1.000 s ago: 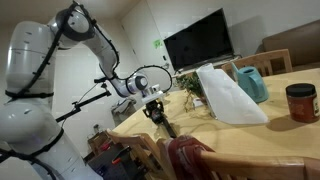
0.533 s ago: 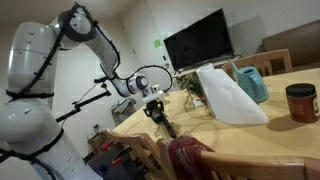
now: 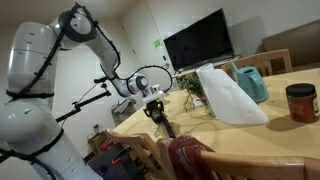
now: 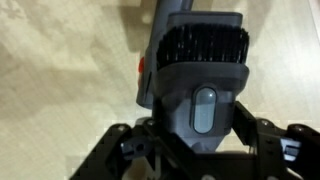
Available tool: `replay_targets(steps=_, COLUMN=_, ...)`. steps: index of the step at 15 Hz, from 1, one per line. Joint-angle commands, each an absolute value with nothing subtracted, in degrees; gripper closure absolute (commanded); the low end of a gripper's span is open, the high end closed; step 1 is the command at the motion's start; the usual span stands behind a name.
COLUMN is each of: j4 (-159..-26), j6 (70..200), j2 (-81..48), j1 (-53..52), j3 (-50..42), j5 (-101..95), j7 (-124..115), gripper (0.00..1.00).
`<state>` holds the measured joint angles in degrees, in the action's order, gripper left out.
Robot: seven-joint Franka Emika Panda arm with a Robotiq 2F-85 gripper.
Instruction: Move the grey gadget to the right
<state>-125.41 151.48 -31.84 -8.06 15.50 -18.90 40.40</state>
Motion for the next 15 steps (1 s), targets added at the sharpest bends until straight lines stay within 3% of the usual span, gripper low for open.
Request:
replay_targets(steps=1, j4=-124.3, j6=150.7, j2=-32.5, j1=-8.4, j3=15.4, j5=-18.7, j7=40.9, gripper=0.57)
replay_targets(steps=15, j4=-119.2, j6=150.7, j2=-35.8, j1=-10.0, j3=15.2, j5=-19.9, j7=41.3, gripper=0.57)
